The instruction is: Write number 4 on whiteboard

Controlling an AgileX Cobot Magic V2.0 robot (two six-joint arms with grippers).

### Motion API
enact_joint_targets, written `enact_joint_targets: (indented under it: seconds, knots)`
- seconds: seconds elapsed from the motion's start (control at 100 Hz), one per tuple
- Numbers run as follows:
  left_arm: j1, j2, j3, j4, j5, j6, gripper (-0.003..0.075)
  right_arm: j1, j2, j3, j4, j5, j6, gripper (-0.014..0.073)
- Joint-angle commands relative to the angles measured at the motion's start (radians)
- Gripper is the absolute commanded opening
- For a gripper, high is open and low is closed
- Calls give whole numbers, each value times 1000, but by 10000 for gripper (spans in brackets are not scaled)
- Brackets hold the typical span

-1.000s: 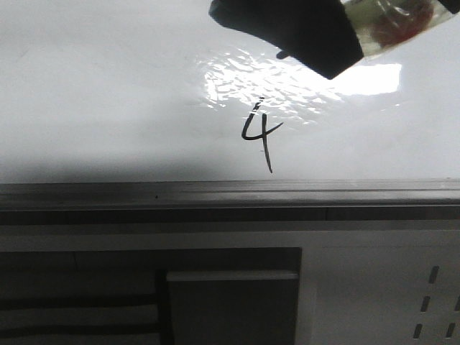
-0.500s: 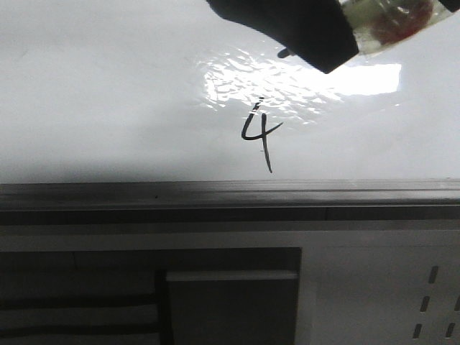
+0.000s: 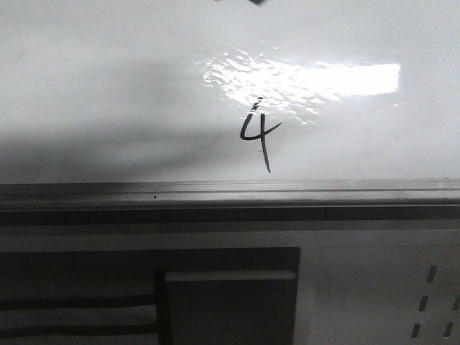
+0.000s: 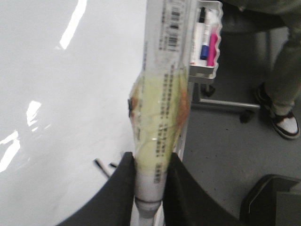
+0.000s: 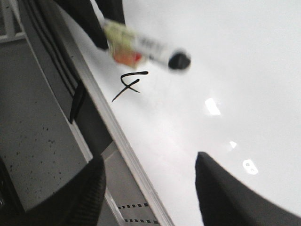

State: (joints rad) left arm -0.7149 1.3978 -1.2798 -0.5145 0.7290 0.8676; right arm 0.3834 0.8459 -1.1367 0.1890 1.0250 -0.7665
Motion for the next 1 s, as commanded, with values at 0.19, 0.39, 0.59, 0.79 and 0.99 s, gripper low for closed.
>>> enact_joint_targets:
  seconds: [0.19,0.39,0.59,0.79,0.99]
  knots:
    - [269,-303,217,74,-98,-367,-20,-7,-52,-31,-69,-26,147,374]
    - [468,-508,547,59,-332,-455,-20,-7,-52,-2,-69,-46,147,374]
    - [570,-524,688,-9,-518,-456,-20,-7,-52,65,-69,-73,147,374]
    - [596,-417,684,-14,-592,-457,-20,-7,-52,84,-69,-73,147,374]
    - [596,-357,678,-14,-602,-457,-20,-7,-52,84,-69,-73,147,374]
